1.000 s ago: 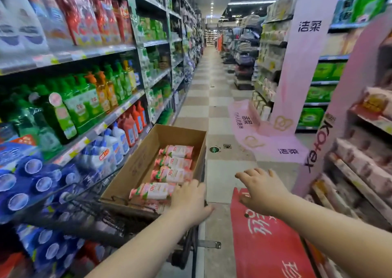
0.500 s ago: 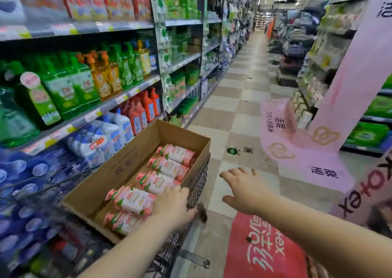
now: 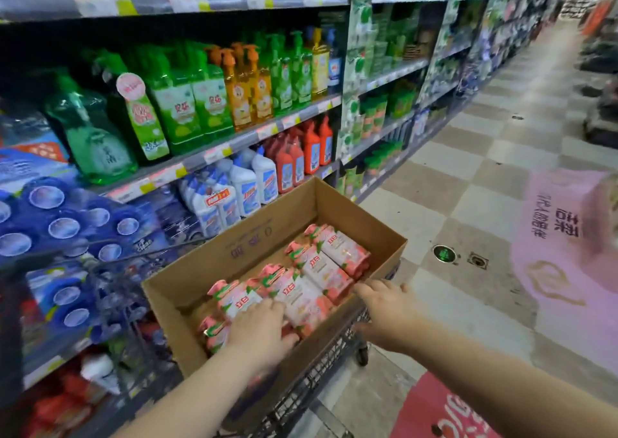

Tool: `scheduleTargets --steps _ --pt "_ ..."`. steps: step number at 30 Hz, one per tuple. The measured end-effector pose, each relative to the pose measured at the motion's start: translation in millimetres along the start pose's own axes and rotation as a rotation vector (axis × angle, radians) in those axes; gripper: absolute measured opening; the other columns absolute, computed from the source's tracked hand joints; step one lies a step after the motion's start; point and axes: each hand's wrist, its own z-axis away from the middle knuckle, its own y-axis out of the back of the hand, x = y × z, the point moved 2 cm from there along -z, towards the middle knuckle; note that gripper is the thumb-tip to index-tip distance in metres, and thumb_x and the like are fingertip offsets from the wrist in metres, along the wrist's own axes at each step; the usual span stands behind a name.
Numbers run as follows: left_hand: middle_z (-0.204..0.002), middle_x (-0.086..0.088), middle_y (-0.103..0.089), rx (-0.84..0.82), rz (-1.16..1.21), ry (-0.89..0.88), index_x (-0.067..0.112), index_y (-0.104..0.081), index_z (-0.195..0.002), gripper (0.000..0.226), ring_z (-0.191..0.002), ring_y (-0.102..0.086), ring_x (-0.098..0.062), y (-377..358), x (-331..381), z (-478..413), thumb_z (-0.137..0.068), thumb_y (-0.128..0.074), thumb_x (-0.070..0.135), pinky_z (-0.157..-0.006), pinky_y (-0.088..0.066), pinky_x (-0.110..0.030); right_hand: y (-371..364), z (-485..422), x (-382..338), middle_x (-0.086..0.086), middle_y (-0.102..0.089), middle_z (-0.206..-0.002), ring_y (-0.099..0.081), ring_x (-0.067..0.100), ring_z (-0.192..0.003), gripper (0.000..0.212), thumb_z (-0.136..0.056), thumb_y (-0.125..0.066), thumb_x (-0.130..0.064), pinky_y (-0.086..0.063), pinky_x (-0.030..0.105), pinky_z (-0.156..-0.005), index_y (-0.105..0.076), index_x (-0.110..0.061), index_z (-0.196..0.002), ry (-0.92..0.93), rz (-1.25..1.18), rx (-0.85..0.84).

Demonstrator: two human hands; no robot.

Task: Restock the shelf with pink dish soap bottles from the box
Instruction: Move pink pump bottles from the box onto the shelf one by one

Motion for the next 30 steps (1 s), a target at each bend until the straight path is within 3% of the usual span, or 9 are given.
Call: scheduleTargets --steps 10,13,21,26,30 --pt "-0.136 -0.003 -0.047 -0.086 0.130 0.124 0.021 -0.041 -0.134 0.058 -0.124 -0.047 -0.024 -14.9 -44.2 -103.9 -0.083 -0.050 0.049 -0.092 -0.043 -0.036 15.6 -136.9 25.7 0.001 -0.038 -0.148 -0.033 0.025 -0.138 0.066 -0.084 -0.051 -0.049 -0.027 0.045 -0.112 -0.030 -0.030 -0.144 -0.004 0.037 -0.164" --pt "-0.143 -0.005 -0.041 -0.134 0.183 0.187 0.022 -0.034 -0.140 0.064 -0.127 -0.045 -0.026 -29.4 -49.9 -114.3 -0.084 -0.050 0.049 -0.095 -0.042 -0.038 2.3 -172.2 17.6 0.002 -0.040 -0.147 -0.035 0.027 -0.136 0.062 -0.088 -0.050 -0.049 -0.029 0.044 -0.110 -0.030 -0.029 -0.143 0.049 0.051 -0.244" --pt "-0.134 -0.003 -0.047 -0.159 0.401 0.422 0.021 -0.042 -0.133 0.058 -0.122 -0.046 -0.024 -78.2 -60.5 -128.7 -0.084 -0.053 0.048 -0.094 -0.042 -0.035 -48.5 -255.8 -10.7 0.006 -0.037 -0.147 -0.042 0.029 -0.131 0.067 -0.090 -0.054 -0.041 -0.040 0.042 -0.104 -0.026 -0.020 -0.147 0.214 0.005 -0.451" --pt "-0.132 -0.001 -0.047 -0.158 0.624 0.620 0.024 -0.041 -0.133 0.058 -0.119 -0.048 -0.021 -101.5 -43.6 -138.9 -0.082 -0.056 0.048 -0.091 -0.043 -0.034 -85.4 -295.0 -22.8 0.013 -0.036 -0.148 -0.041 0.031 -0.132 0.076 -0.089 -0.058 -0.041 -0.038 0.034 -0.102 -0.021 -0.012 -0.149 0.255 -0.102 -0.570" --pt "-0.120 0.002 -0.058 -0.122 1.018 0.776 0.022 -0.052 -0.122 0.053 -0.106 -0.059 -0.016 -119.8 -24.3 -152.4 -0.077 -0.069 0.044 -0.087 -0.048 -0.030 -119.0 -311.0 -24.8 0.009 -0.047 -0.139 -0.050 0.029 -0.123 0.084 -0.082 -0.067 -0.047 -0.043 0.035 -0.098 -0.025 -0.015 -0.148 0.198 -0.254 -0.645"
